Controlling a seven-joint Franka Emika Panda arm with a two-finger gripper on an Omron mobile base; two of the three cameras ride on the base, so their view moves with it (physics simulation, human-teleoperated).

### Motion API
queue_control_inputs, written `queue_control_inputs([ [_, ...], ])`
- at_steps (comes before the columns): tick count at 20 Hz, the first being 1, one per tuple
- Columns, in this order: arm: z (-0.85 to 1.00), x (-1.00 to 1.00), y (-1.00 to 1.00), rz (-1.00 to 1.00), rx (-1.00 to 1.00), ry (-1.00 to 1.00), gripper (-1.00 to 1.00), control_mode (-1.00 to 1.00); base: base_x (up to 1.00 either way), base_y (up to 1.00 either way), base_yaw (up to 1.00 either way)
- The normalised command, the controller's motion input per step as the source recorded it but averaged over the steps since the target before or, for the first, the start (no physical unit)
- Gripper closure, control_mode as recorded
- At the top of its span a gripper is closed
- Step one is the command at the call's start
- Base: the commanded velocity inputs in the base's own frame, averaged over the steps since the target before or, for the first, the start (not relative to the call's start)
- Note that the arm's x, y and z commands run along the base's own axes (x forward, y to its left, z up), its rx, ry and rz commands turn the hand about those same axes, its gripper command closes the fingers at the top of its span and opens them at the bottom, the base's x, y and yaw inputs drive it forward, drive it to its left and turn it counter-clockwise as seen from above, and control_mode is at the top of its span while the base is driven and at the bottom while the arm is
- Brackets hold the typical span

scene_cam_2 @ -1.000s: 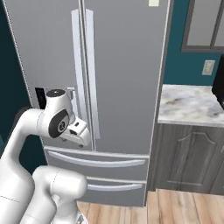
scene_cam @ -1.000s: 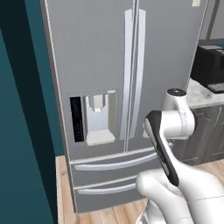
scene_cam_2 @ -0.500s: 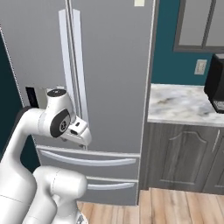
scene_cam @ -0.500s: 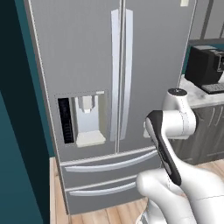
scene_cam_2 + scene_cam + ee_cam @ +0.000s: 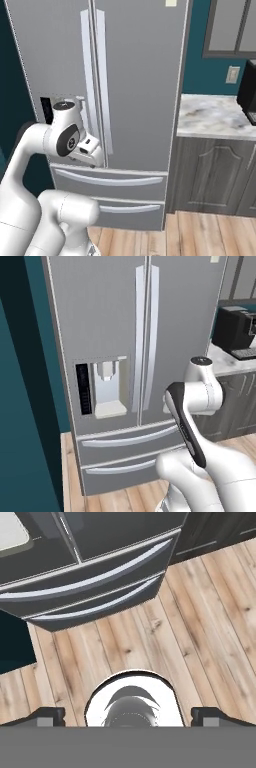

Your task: Place one of the steaks on the plate and the other in the bowl. Then place the bowl in the fridge.

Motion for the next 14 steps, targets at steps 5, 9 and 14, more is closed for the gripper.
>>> queue_control_inputs([
  [5, 0.0, 0.0, 0.0, 0.0, 0.0, 0.0, -1.0, 1.0, -0.47, 0.0, 0.0],
  [9, 0.0, 0.0, 0.0, 0.0, 0.0, 0.0, -1.0, 1.0, 0.0, 0.0, 0.0],
  [14, 0.0, 0.0, 0.0, 0.0, 0.0, -0.02, -1.0, -1.0, 0.0, 0.0, 0.0],
])
